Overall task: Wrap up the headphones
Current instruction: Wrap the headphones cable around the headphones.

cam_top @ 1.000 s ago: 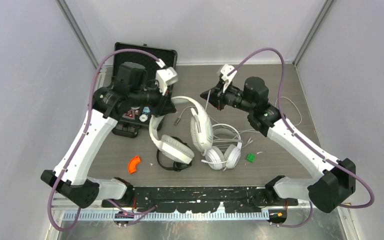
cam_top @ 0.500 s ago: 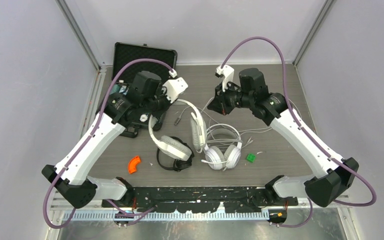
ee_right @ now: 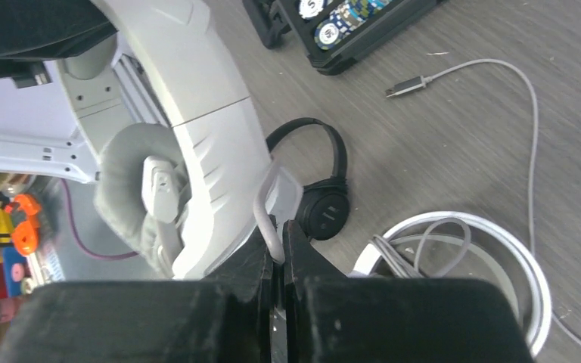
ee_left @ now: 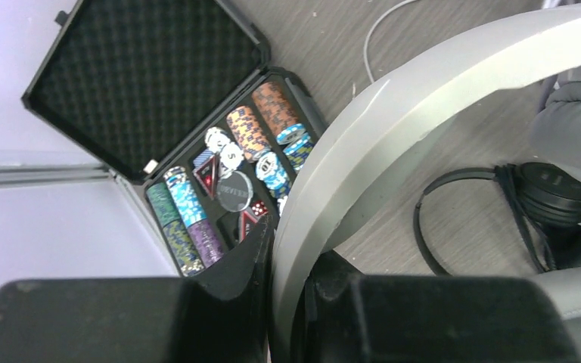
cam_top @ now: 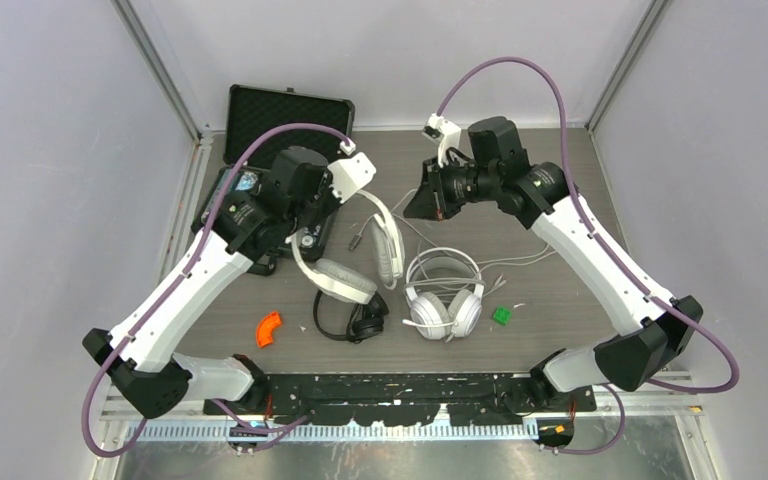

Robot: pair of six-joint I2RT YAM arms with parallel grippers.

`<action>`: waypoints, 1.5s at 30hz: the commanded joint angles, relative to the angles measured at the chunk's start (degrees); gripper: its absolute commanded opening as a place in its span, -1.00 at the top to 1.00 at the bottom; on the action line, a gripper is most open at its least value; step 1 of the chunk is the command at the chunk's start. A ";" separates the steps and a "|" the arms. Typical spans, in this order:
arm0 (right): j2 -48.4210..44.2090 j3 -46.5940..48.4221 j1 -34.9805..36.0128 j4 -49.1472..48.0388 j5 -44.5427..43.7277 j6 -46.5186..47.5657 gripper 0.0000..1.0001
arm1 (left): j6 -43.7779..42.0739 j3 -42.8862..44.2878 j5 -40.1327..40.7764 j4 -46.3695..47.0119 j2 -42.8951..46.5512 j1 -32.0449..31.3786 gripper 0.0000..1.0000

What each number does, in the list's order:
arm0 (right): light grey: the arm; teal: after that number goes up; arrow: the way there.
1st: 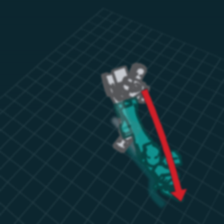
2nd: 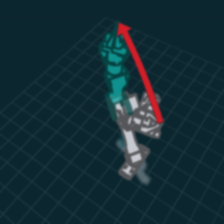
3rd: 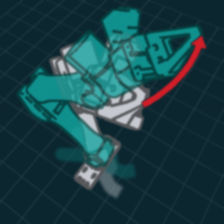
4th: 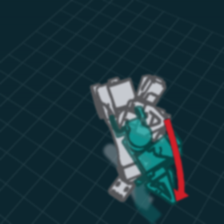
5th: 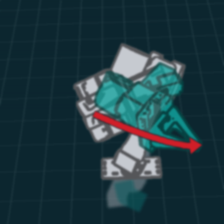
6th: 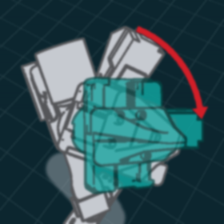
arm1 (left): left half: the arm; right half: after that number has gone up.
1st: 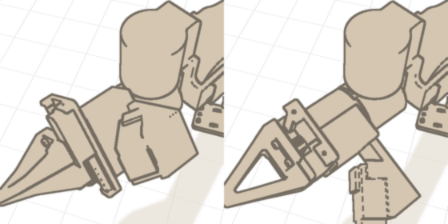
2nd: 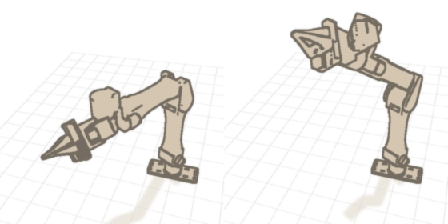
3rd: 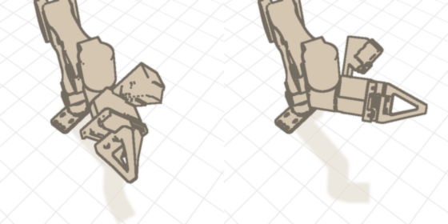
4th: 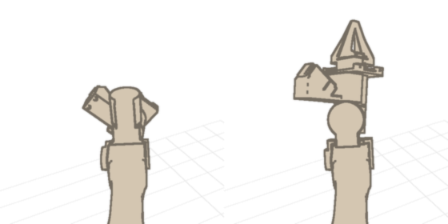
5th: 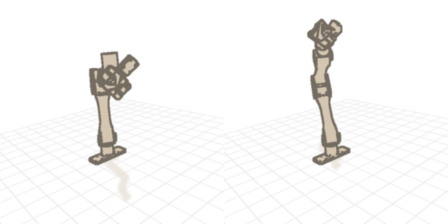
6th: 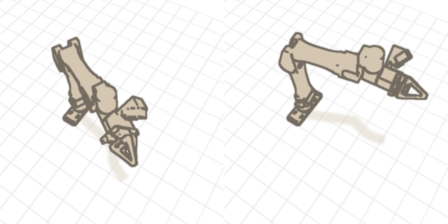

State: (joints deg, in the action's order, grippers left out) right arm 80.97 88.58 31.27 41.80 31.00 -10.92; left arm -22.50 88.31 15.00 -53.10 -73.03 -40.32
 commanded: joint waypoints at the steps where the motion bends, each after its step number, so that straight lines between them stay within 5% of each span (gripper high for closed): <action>1: -0.86 4.33 -0.56 -1.37 4.22 -4.39 1.00 | -1.48 -0.45 6.66 1.13 0.44 -0.25 1.00; 8: -2.03 -0.28 -0.58 -14.10 12.78 -15.58 0.98 | 0.68 -0.80 9.48 2.28 -0.24 -0.53 1.00; 22: -1.72 -5.98 2.75 -30.42 15.84 -25.59 0.55 | 14.28 4.98 12.86 2.39 -3.65 -0.47 1.00; 45: -5.57 -11.12 6.27 -36.49 8.38 -26.86 0.64 | 27.06 9.25 25.90 9.94 -5.10 0.17 1.00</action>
State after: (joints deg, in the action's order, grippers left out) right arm 79.31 77.80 36.97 10.11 40.23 -37.69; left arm -0.93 94.61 36.05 -50.30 -79.18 -40.84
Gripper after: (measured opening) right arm 0.184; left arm 0.165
